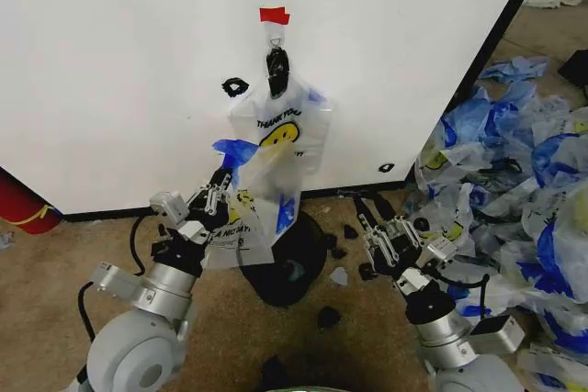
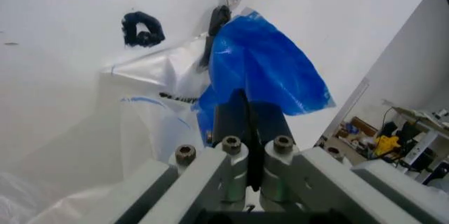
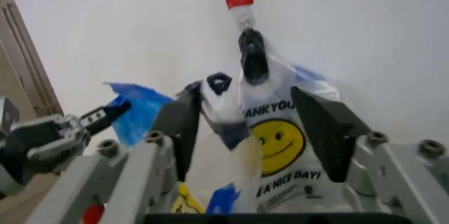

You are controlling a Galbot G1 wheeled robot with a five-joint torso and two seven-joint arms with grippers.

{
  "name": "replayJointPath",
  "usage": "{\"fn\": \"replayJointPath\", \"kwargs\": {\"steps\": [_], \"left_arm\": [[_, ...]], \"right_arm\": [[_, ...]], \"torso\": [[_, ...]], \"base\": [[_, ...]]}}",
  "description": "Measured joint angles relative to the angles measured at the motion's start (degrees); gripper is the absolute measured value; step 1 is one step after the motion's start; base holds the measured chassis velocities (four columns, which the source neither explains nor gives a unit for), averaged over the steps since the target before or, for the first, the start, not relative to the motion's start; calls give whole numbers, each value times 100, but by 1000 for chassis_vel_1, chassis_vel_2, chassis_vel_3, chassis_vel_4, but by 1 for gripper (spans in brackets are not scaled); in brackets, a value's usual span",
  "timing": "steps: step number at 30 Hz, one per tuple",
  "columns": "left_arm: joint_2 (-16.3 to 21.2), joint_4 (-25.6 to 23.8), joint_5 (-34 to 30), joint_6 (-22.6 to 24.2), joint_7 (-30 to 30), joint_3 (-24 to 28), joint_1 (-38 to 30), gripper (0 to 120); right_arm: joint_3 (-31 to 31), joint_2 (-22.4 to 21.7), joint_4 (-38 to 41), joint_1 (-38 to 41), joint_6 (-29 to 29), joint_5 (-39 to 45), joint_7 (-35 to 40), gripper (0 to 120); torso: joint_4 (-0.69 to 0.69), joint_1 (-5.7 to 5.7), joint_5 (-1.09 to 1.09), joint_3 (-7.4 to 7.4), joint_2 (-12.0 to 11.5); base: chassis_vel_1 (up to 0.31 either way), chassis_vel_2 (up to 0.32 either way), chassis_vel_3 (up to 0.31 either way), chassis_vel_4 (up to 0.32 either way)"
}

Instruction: Pick up the garbage bag from the wall and place it over the trash bin.

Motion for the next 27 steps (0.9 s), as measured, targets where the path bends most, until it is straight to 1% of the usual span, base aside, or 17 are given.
{"fn": "replayJointPath", "kwargs": {"steps": [4,5,7,8,13,17,18,20,22,23,27], "left_arm": [[-24,-24,-61,16,-45,14,-60,0],[-24,-24,-61,16,-45,14,-60,0],[-58,-107,-125,53,-111,55,-63,0],[-79,-144,-156,76,-144,83,-61,0],[-139,-239,-225,147,-195,167,-72,0],[-159,-230,-238,165,-197,189,-123,0],[-159,-230,-238,165,-197,189,-123,0],[-182,-222,-238,166,-194,197,-126,0],[-196,-218,-238,166,-190,199,-128,0],[-203,-214,-237,166,-188,197,-129,0],[-219,-197,-226,160,-181,145,-101,0]], "right_arm": [[-16,-102,101,-39,-46,-42,-11,69],[-16,-102,101,-39,-46,-42,-11,69],[-4,-147,170,-26,-105,-2,18,78],[8,-177,197,-10,-128,8,44,79],[77,-377,378,28,-360,12,200,80],[141,-730,588,42,-681,-3,440,79],[141,-730,588,42,-681,-3,440,79],[147,-934,644,48,-873,-36,634,78],[133,-1048,682,62,-1035,-87,837,78],[132,-1087,714,64,-1122,-111,957,78],[239,-1140,818,39,-1161,-122,1109,78]], "torso": [[-1,0,0,0,0],[-1,0,0,0,0],[0,0,0,0,0],[0,0,0,0,0],[0,0,0,0,0],[0,0,0,0,0],[0,0,0,0,0],[0,0,-1,0,0],[0,0,0,0,0],[0,0,0,0,0],[-1,0,0,0,0]], "base": [[0,0,0,0],[0,0,0,0],[0,0,0,0],[0,0,0,0],[0,0,0,0],[0,0,0,0],[0,0,0,0],[0,0,0,0],[0,0,0,0],[0,0,0,0],[0,0,0,0]]}}
